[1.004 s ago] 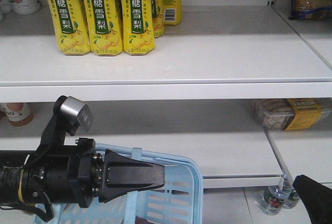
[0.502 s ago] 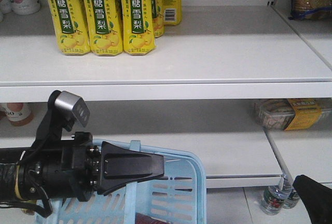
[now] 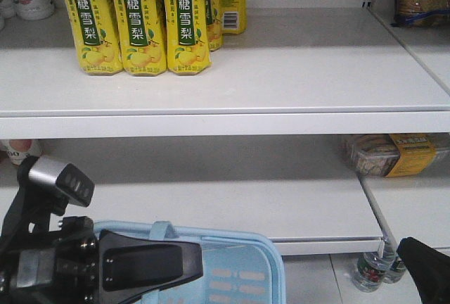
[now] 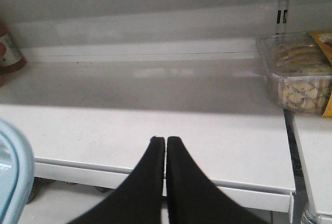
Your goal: Place coke in basket with both arms
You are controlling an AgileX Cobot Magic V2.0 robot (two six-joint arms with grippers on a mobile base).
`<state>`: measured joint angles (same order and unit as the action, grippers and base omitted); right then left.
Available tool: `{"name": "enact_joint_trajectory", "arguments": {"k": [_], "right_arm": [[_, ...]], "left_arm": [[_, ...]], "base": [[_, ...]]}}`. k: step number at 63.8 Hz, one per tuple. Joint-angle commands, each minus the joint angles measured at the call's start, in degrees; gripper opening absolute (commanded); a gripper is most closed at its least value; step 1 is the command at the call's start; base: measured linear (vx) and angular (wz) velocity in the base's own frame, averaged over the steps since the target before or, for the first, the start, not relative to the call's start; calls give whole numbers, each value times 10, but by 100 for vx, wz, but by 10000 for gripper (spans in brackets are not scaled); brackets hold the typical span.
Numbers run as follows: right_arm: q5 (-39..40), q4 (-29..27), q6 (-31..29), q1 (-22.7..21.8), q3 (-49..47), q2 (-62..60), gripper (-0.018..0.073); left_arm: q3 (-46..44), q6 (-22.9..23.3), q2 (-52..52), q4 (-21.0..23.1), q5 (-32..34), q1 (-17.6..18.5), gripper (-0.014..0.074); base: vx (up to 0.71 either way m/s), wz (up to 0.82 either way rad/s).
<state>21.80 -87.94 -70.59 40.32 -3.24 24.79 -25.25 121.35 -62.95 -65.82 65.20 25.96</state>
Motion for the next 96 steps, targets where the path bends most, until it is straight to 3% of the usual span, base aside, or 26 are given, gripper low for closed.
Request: {"name": "enact_joint_trajectory", "arguments": {"k": [1,12,21,31,40,62,72,89,96], "right_arm": [[3,18,-7,-2,-15,2,-4],[3,18,-7,-2,-15,2,-4],[3,18,-7,-2,-15,2,-4],[3,18,-7,-2,-15,2,-4],[3,18,-7,-2,-15,2,-4],[3,18,-7,-2,-15,2,-4],[3,18,-7,-2,-15,2,-4],[3,18,-7,-2,-15,2,-4],[3,18,-7,-2,-15,2,-4]], "left_arm": [[2,-1,35,91,137,7,-6],[26,-17,63,104,132,7,-6],[30,-105,84,112,91,13,-6],[30,-248,113,112,43,13,-6],[30,-329,128,112,10,13,-6],[30,-381,128,117,-90,13,-6],[30,-453,128,148,-150,13,-6],[30,-519,128,148,-197,13,-6],[30,-529,128,177,-241,13,-6]], "base": [[0,0],[0,0],[0,0],[0,0],[0,0],[0,0],[0,0],[0,0],[0,0]]}}
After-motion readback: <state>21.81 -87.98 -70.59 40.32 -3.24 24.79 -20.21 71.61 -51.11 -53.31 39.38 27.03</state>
